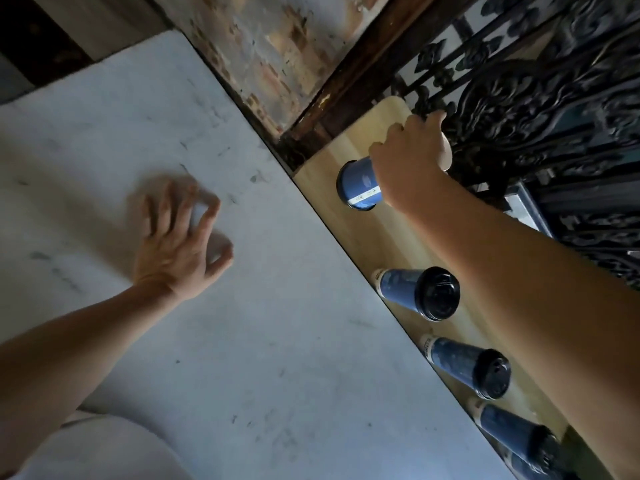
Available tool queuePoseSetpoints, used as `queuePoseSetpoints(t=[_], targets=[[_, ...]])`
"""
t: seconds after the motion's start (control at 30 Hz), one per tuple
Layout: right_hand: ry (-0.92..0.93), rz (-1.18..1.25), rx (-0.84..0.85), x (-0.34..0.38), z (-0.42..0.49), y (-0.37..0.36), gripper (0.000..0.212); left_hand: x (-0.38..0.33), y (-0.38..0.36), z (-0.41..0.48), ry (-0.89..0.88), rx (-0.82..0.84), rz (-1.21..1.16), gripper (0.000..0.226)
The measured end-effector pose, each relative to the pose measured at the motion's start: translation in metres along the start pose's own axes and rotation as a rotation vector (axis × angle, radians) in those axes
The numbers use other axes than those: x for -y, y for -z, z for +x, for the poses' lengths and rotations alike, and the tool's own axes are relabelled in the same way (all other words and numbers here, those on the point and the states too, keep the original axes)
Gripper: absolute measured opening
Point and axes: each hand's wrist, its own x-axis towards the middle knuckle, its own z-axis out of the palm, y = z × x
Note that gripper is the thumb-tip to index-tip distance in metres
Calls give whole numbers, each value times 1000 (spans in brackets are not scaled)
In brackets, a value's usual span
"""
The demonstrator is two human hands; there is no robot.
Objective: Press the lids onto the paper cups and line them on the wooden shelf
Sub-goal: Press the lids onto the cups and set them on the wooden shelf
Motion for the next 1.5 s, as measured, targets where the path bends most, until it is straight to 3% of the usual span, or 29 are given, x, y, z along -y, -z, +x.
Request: queuePoseSetpoints(t=[1.0,1.1,1.23,1.3,1.43,1.5], targets=[[-36,212,66,-9,10,4,41,-1,6,-2,14,29,0,83],[-69,585,48,-20,20,-10,50,-2,8,-3,14,40,2,83],[-371,1848,-69,-20,28,-35,81,-2,8,-2,4,40,4,83],[-537,2250,-152,-5,31,-49,79,-2,7,-1,7,44,6,84],[-706,2605,-162,48,29,-72,50,-1,4,-3,7,10,-6,83],[-729,2626,-171,75,28,-78,57,-3,5,-2,8,3,-3,83]])
